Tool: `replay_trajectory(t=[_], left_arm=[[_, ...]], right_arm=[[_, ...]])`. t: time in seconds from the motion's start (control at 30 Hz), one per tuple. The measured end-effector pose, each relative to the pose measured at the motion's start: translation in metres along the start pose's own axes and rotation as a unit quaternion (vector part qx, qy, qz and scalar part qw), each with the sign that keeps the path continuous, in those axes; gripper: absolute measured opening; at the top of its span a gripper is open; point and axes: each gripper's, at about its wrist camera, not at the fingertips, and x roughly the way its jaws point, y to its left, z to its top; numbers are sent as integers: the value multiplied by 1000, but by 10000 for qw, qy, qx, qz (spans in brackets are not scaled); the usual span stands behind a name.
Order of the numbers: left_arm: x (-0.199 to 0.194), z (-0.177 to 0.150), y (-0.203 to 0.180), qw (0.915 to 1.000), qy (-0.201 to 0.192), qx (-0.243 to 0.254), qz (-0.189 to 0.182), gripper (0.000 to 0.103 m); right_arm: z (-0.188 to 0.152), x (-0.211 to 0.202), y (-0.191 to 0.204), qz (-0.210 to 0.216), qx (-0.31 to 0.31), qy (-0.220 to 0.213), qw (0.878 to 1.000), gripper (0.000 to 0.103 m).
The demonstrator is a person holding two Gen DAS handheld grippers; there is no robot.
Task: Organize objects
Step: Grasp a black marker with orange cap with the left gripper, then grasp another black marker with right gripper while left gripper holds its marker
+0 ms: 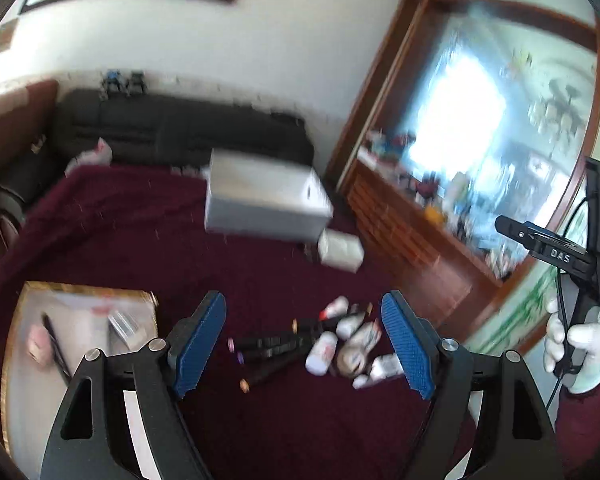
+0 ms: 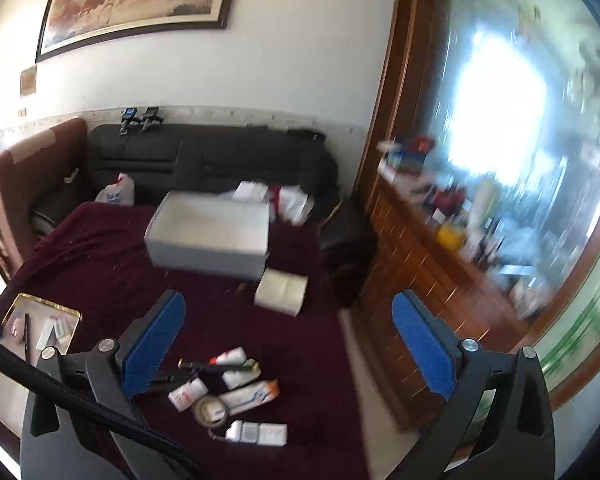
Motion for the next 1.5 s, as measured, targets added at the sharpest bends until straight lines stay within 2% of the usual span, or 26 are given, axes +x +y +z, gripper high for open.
replay_trajectory(t=[0.07,0.13,0.2,0.27,0.33,0.37,0.43,0.5,0.53,0.6,0.63,0.67,0.7,0.8,0.9,1.03,1.1,1.17,1.2,1.3,1.33,1.4,1.5], left_arm=[[32,-18,-1,9989,334,241,212,75],[69,-37,-3,9942,621,696,544,75],[101,-55,-6,9860,911,1191,736,74],[129,-74,-11,9752,1241,1535,999,66],[151,-90,-16,9664,1550,1753,1064,59],[158,-97,-19,9619,1626,1874,1146,59],[170,-104,-23,9561,1673,2035,1280,59],[184,-107,-27,9510,1753,2115,1420,54],[189,-107,-27,9514,1735,2091,1448,51],[192,-108,-32,9544,1766,2000,1336,29],[192,-110,-37,9534,1821,1999,1339,21],[189,-113,-43,9513,1823,2078,1364,14],[188,-117,-49,9506,1821,2118,1352,12],[165,-129,-49,9555,1959,1883,1149,11],[143,-137,-37,9586,2096,1568,1121,12],[149,-136,-34,9623,2114,1303,1110,12],[159,-133,-42,9618,2023,1402,1202,18],[171,-130,-44,9631,1876,1462,1258,35],[175,-129,-44,9648,1791,1434,1285,36],[169,-127,-33,9722,1740,1135,1077,32],[165,-125,-28,9742,1753,1011,997,14],[152,-124,-14,9791,1798,656,694,11],[114,-120,6,9877,1481,212,453,11]], right_arm=[[-45,29,-1,133,85,154,9998,103],[-81,52,-1,511,285,385,9975,103],[-117,78,1,1008,619,762,9900,103],[-141,88,6,1314,893,1036,9818,103],[-157,100,5,1470,1058,1200,9761,103],[-160,98,8,1482,1084,1231,9753,103],[-164,103,4,1508,1137,1281,9736,103],[-166,100,4,1556,1194,1298,9720,103],[-166,101,2,1586,1241,1306,9708,103],[-167,109,-2,1694,1375,1351,9665,103],[-168,110,-4,1772,1472,1377,9633,103],[-170,114,-3,1812,1517,1405,9615,103],[-171,118,-3,1836,1545,1439,9601,103],[-175,121,0,1866,1576,1513,9578,103],[-178,121,0,1935,1619,1527,9555,103],[-179,127,2,2034,1783,1595,9494,103],[-179,129,4,2100,1866,1659,9453,103],[-177,127,10,2167,1853,1684,9436,103],[-175,125,13,2174,1815,1691,9441,103],[-166,123,22,2164,1656,1699,9470,103],[-163,124,25,2167,1595,1704,9479,103],[-156,130,36,2177,1413,1753,9497,103],[-148,144,55,2258,1270,1883,9473,103]])
